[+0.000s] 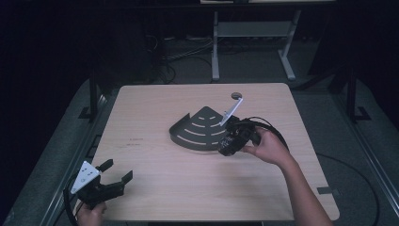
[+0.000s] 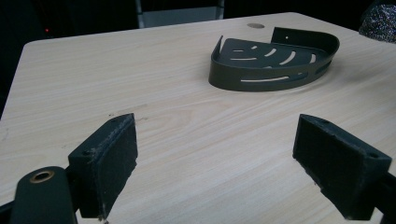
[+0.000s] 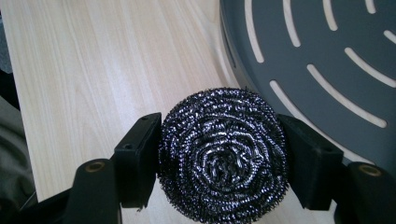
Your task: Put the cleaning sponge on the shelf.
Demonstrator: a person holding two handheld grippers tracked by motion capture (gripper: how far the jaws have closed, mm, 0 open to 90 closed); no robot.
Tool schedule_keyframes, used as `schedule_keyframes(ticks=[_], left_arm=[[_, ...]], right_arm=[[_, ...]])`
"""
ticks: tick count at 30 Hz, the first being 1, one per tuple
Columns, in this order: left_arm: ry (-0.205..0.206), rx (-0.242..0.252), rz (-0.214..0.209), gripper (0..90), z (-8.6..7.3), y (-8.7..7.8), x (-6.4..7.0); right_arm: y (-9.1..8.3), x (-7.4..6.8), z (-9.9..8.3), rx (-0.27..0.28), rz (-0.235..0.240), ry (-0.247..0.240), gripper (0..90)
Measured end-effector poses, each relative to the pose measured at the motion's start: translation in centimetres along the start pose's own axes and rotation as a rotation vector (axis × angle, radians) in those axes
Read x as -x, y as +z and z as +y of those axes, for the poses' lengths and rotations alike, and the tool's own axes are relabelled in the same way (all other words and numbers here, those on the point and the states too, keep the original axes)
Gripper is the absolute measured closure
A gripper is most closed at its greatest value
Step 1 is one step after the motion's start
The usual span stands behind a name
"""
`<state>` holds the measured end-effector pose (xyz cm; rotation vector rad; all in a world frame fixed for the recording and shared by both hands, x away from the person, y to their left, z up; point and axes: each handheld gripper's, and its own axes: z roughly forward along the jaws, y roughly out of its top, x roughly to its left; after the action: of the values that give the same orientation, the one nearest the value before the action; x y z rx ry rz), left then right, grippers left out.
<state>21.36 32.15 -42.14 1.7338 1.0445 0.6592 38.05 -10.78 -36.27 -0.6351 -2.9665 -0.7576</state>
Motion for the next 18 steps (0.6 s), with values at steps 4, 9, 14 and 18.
schedule_keyframes(ticks=[4,9,14,18], left_arm=[[0.001,0.0,0.0,13.1,0.0,0.0,0.0],[-0.001,0.001,0.001,13.1,0.0,0.0,-0.1],[-0.003,0.001,0.002,13.1,0.0,0.0,-0.1],[-0.005,0.002,0.001,13.1,0.0,0.1,-0.1]], right_arm=[[-0.1,0.3,0.3,-0.012,-0.004,0.004,33.6],[0.0,0.7,0.9,-0.019,-0.003,0.003,33.6],[0.3,1.0,1.4,-0.032,0.003,0.006,33.6],[0.5,1.2,2.0,-0.041,0.001,-0.003,33.6]])
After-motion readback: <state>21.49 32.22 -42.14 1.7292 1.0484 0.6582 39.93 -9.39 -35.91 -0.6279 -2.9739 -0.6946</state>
